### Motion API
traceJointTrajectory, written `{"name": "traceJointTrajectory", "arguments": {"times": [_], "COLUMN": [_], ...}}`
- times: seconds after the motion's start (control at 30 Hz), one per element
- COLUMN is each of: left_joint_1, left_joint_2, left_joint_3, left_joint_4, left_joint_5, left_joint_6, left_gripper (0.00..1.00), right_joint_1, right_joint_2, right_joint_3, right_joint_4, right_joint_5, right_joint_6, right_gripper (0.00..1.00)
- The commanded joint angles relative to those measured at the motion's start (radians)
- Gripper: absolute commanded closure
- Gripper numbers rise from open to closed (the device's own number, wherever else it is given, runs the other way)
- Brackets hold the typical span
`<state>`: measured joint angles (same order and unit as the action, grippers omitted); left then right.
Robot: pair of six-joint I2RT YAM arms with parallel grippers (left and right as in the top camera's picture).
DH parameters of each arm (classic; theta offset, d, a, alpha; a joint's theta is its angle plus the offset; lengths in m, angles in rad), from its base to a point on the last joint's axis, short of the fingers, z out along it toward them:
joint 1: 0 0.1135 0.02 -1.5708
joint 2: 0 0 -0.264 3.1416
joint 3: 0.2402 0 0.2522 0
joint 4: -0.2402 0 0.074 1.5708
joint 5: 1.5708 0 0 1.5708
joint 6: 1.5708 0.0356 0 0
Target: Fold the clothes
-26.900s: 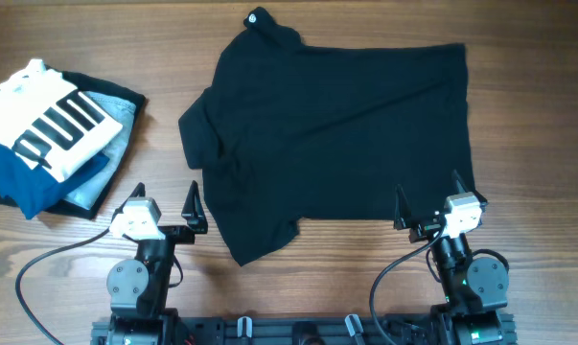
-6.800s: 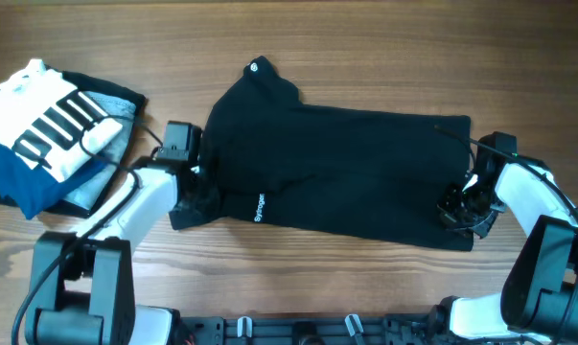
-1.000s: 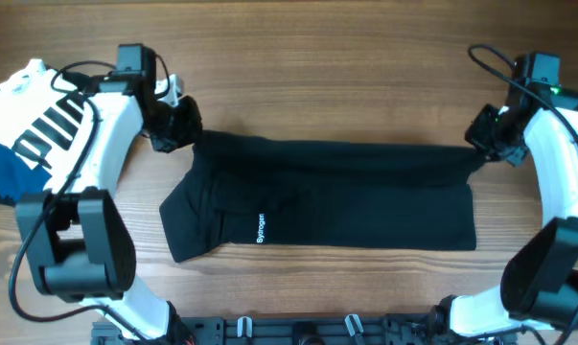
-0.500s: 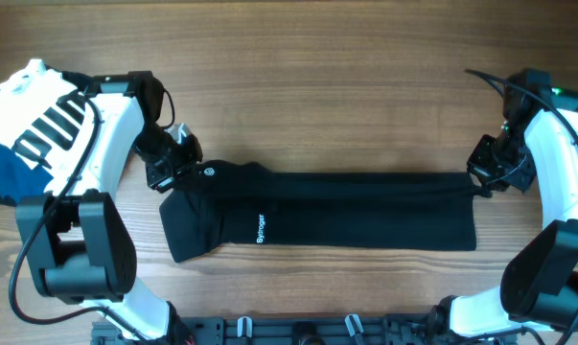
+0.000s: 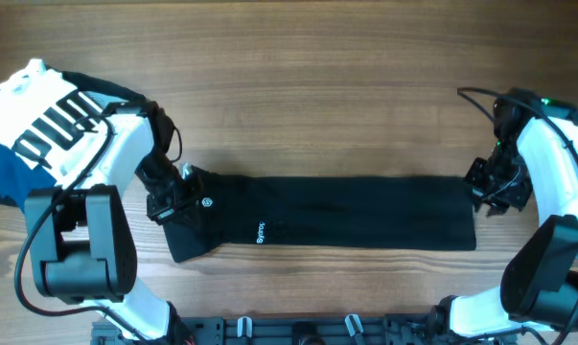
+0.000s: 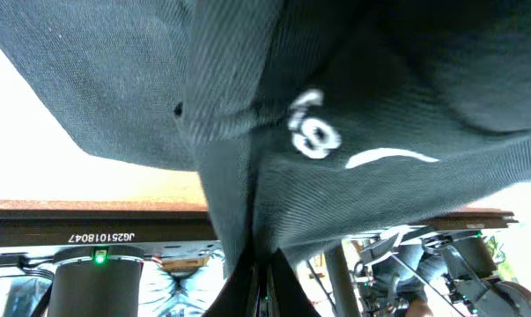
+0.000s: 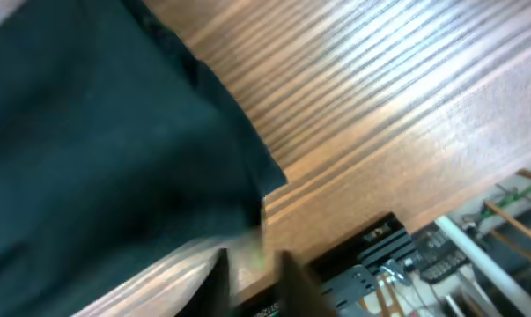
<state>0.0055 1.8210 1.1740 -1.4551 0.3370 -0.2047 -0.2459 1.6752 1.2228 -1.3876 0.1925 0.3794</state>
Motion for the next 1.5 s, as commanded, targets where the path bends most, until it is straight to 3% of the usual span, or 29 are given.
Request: {"name": "traceJointTrajectory", "arguments": {"times": [0.0,0.13,0.23,0.3,0.47,0.7,0.8,1.0,1.07,1.13,1.27,1.4,1.47], "left_joint_1": [-0.004,-0.004,-0.004,-0.004,-0.016,-0.089,-0.109,-0.116,-0.116,-0.116,-0.106,-0.099,-0.099], "left_joint_2": [-0.023,-0.023,-0.045,-0.090,-0.159,-0.137,-0.137,-0.137,-0.137,-0.138,-0.142,-0.143,-0.143], "left_joint_3": [-0.011,-0.010,0.022,0.069,0.081,-0.024,-0.071,-0.158,-0.173,-0.177,-0.176,-0.176,-0.176], "left_joint_4": [-0.035,-0.056,-0.035,0.010,0.243,0.357,0.376,0.485,0.518,0.519,0.412,0.411,0.411], "left_joint_5": [-0.013,-0.013,-0.012,-0.013,-0.014,-0.087,-0.164,-0.164,-0.163,-0.163,-0.172,-0.219,-0.250], "left_joint_6": [0.014,0.014,0.014,0.014,0.013,-0.017,-0.016,-0.017,-0.017,-0.026,-0.155,-0.255,-0.275], "left_gripper": [0.84,0.77,0.76,0.77,0.73,0.73,0.63,0.62,0.70,0.96,0.96,0.96,0.88], "right_joint_1": [-0.005,-0.005,-0.005,-0.005,-0.005,-0.005,-0.005,-0.005,-0.005,-0.005,-0.005,-0.005,-0.005], "right_joint_2": [-0.009,-0.009,-0.009,-0.009,-0.009,-0.009,-0.009,-0.009,-0.009,-0.009,-0.009,-0.009,-0.009], "right_joint_3": [-0.021,-0.021,-0.021,-0.021,-0.021,-0.021,-0.021,-0.021,-0.021,-0.021,-0.021,-0.021,-0.021], "right_joint_4": [0.006,0.047,0.113,0.120,0.131,0.141,0.143,0.143,0.143,0.143,0.141,0.141,0.141], "right_joint_5": [0.090,0.019,-0.241,-0.328,-0.328,-0.328,-0.328,-0.328,-0.328,-0.321,-0.282,-0.267,-0.267], "right_joint_6": [0.076,0.037,-0.193,-0.246,-0.246,-0.247,-0.247,-0.246,-0.246,-0.246,-0.233,-0.212,-0.213], "right_gripper": [0.48,0.47,0.47,0.47,0.45,0.44,0.44,0.44,0.44,0.44,0.44,0.44,0.43]}}
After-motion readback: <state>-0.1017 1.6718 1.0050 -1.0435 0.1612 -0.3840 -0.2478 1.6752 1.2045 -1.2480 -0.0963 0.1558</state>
